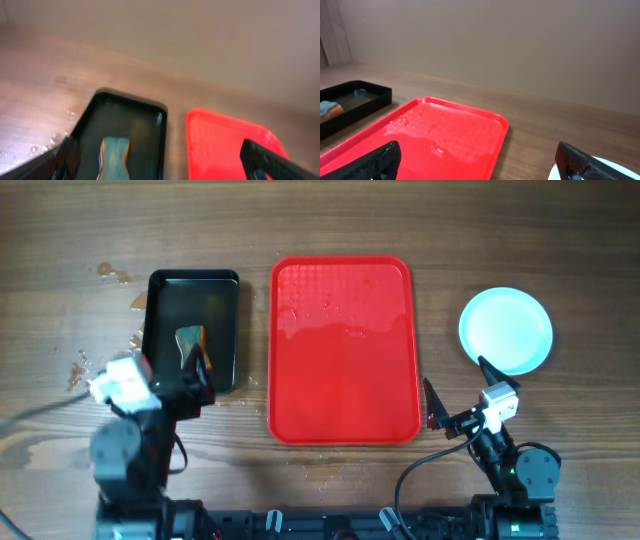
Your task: Clean dirty plates on tray and stack at the side
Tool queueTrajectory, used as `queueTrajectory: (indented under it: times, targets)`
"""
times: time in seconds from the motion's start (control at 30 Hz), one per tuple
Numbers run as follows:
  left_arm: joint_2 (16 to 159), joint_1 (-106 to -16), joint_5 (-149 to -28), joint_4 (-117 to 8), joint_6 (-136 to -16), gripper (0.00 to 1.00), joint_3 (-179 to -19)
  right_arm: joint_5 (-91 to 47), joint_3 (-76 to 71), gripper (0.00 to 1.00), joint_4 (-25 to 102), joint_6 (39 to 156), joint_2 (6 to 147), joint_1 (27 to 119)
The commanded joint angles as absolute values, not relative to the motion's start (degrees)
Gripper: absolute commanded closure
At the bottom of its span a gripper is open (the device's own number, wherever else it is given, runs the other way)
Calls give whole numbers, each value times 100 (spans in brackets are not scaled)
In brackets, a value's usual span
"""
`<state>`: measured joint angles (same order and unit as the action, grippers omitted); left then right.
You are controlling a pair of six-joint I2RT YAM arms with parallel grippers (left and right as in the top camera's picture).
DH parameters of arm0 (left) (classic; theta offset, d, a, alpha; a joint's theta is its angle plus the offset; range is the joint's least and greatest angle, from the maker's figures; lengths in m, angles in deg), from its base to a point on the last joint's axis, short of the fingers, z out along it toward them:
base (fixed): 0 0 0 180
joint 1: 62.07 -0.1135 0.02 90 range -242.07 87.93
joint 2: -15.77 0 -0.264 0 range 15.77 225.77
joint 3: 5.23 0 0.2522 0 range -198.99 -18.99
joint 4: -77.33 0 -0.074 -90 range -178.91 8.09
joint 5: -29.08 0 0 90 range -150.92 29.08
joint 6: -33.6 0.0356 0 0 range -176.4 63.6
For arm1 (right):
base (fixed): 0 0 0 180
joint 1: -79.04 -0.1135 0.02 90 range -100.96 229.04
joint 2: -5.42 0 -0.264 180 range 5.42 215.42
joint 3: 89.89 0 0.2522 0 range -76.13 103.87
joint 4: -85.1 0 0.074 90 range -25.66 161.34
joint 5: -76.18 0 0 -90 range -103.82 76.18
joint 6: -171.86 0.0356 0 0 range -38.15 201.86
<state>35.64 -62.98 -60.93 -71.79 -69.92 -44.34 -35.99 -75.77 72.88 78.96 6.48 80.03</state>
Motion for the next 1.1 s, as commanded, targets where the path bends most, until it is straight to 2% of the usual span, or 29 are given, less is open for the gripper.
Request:
queueTrajectory:
  times: [0.0,0.13,0.37,1.07]
  targets:
    - [2452,-6309,-6043,-7981,-7190,0,-3391,-3542,-7583,0,7308,7885,624,7975]
    - [1575,-6298,-6041,-8186,-7190,0,-2665,-3542,-7583,0,7308,7885,624,7975]
    - [1595,-6031,-5833,-8462,-7186,0,-1959,-3542,-7583,0,7308,7885,624,7975]
    - [1604,-6031,-5831,-8505,-7186,0,-1931,-3545,-7583,0,7308,7885,624,7975]
